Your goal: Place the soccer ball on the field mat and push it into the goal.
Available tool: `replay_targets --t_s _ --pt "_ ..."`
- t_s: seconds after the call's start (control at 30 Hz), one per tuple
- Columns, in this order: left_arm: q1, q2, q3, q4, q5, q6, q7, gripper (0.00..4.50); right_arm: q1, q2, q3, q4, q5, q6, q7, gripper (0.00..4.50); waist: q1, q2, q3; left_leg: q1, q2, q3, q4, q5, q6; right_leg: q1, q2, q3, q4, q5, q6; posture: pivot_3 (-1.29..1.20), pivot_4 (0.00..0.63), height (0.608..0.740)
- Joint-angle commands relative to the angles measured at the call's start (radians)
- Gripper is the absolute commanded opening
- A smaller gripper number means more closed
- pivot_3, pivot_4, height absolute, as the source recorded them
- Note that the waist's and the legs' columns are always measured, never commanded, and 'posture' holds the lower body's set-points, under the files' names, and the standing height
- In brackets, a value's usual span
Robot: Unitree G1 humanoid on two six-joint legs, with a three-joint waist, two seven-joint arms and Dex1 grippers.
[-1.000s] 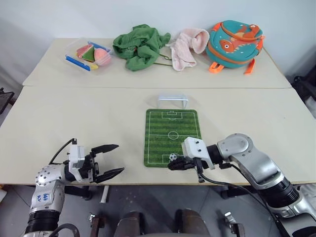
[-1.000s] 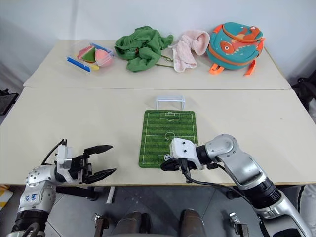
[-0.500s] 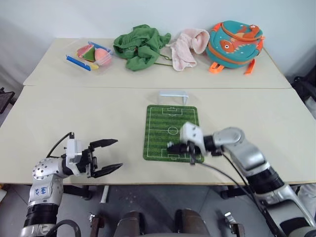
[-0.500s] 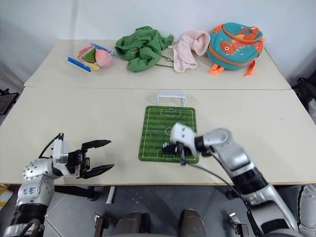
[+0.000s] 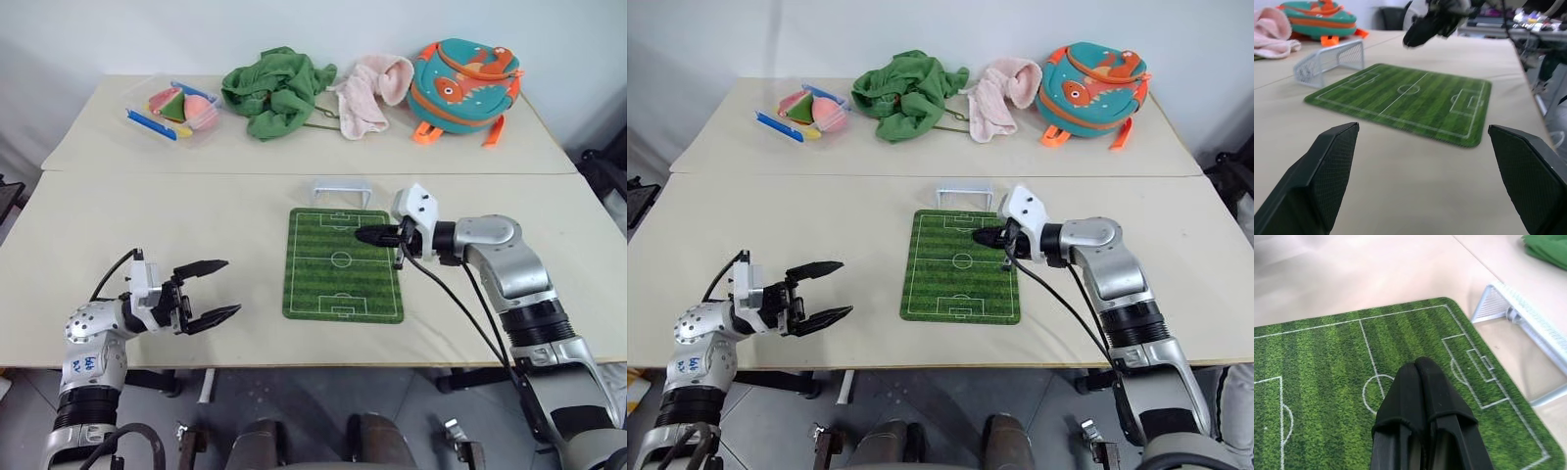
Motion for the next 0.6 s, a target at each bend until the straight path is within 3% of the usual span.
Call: replay_targets --t_s 0.03,0.07,0.17,0.4,0.53,0.6 --pt "-0.011 -0.002 0.013 -0.002 0.004 -0.025 0.024 4.5 0.024 -0.035 -0.051 -0.032 0.03 -0.001 0.017 0.03 0.001 0.0 0.0 0.0 0.0 0.0 0.0 0.0 0.0 0.0 0.0 0.0 0.0 0.0 0.0 0.0 0.15 0.74" --pt "-0.014 -0.005 0.017 -0.003 0.001 -0.023 0.039 4.5 0.033 -0.043 -0.065 -0.038 0.043 0.0 0.025 0.03 0.002 0.0 0.0 0.0 0.0 0.0 0.0 0.0 0.0 0.0 0.0 0.0 0.0 0.0 0.0 0.0 0.15 0.74" --pt "-0.026 -0.012 0.032 -0.009 -0.008 0.001 0.101 4.5 0.049 -0.061 -0.112 -0.039 0.08 0.004 0.039 0.65 0.003 0.0 0.0 0.0 0.0 0.0 0.0 0.0 0.0 0.0 0.0 0.0 0.0 0.0 0.0 0.0 0.15 0.74" --pt "-0.048 -0.009 0.063 0.022 0.038 0.005 0.28 4.5 0.157 -0.165 -0.272 0.121 0.175 -0.083 0.168 2.99 0.004 -0.001 0.001 0.0 -0.001 -0.001 0.0 0.0 0.0 0.001 0.0 -0.001 0.0 0.0 0.0 0.0 0.15 0.74" --pt "-0.06 -0.013 0.076 0.008 0.008 0.029 0.299 4.5 0.225 -0.207 -0.316 0.195 0.173 -0.196 0.238 4.32 0.003 -0.001 0.001 0.0 0.0 0.0 0.0 0.0 0.0 0.001 0.0 -0.001 -0.001 0.0 0.0 0.0 0.15 0.74" --pt "-0.06 -0.012 0.073 0.0 0.01 0.025 0.296 4.5 0.246 -0.216 -0.342 0.222 0.188 -0.211 0.25 4.47 0.001 -0.001 0.001 0.0 0.0 0.001 0.0 0.0 0.0 0.001 0.0 0.0 0.0 0.0 0.0 0.0 0.15 0.74"
